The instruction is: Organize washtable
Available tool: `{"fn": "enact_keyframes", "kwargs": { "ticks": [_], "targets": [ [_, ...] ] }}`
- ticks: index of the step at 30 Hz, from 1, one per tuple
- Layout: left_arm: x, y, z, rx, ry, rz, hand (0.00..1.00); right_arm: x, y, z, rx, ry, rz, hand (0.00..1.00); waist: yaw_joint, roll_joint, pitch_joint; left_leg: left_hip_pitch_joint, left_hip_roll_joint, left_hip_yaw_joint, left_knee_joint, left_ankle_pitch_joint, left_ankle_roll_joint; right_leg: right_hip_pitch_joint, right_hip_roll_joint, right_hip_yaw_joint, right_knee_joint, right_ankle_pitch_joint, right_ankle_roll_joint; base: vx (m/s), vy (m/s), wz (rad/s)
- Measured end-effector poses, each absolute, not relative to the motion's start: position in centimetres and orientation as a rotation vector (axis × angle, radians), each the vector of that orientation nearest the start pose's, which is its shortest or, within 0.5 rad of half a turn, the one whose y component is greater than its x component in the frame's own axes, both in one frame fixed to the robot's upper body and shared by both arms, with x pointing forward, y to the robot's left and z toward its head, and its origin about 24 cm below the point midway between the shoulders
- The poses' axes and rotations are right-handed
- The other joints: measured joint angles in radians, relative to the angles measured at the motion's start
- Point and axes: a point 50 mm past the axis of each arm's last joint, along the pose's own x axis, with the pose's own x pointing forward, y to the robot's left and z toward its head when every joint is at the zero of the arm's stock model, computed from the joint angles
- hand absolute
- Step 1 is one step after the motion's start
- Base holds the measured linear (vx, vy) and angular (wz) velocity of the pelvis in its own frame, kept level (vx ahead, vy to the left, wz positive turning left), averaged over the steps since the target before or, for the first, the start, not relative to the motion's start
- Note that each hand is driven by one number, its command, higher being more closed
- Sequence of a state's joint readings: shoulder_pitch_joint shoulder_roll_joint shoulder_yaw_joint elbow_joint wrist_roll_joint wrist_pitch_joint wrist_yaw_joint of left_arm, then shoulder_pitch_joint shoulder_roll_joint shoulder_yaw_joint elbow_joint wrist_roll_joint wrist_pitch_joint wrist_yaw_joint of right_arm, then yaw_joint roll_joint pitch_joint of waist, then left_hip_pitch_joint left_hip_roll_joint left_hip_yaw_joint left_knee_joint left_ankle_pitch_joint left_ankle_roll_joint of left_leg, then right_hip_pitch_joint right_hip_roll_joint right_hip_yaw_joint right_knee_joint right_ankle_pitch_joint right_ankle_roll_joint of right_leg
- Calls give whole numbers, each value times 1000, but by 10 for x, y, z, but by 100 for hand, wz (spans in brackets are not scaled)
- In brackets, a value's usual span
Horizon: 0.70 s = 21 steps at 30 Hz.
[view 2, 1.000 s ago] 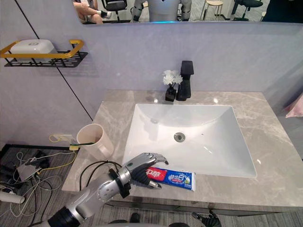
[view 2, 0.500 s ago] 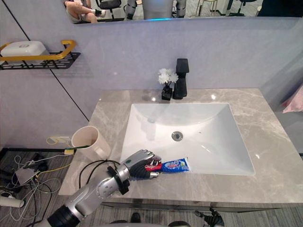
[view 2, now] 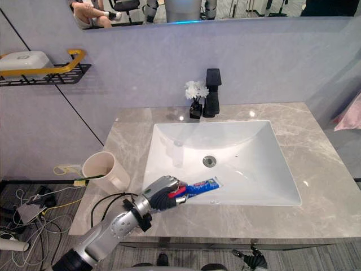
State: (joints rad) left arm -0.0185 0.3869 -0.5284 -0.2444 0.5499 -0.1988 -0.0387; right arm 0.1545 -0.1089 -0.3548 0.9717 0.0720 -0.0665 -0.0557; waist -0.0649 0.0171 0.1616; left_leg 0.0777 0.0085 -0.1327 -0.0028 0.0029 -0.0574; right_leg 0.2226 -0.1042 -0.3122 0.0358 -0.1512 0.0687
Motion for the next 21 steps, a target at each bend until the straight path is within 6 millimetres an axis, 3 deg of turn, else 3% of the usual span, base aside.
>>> {"fn": "enact_keyframes", "kwargs": {
  "ticks": [11, 17, 21],
  "targets": [
    [199, 66, 129, 541, -653, -541, 100, 71, -238, -152, 116, 1013, -530, 0, 24, -23, -16, -2, 8, 56, 3, -8, 4, -37, 1, 63, 21, 1, -1, -9, 8, -15],
    [195, 66, 141, 441, -689, -533, 100, 67, -233, -155, 122, 1030, -520, 0, 25, -54, -37, 1, 9, 66, 2, -9, 5, -39, -1, 71, 22, 3, -1, -23, 4, -5],
    [195, 66, 143, 408, -688, -525, 100, 67, -230, -155, 118, 1035, -505, 0, 26, -51, -46, -1, 9, 80, 0, -9, 5, -47, -1, 82, 22, 8, 1, -28, 5, -8]
  ]
}}
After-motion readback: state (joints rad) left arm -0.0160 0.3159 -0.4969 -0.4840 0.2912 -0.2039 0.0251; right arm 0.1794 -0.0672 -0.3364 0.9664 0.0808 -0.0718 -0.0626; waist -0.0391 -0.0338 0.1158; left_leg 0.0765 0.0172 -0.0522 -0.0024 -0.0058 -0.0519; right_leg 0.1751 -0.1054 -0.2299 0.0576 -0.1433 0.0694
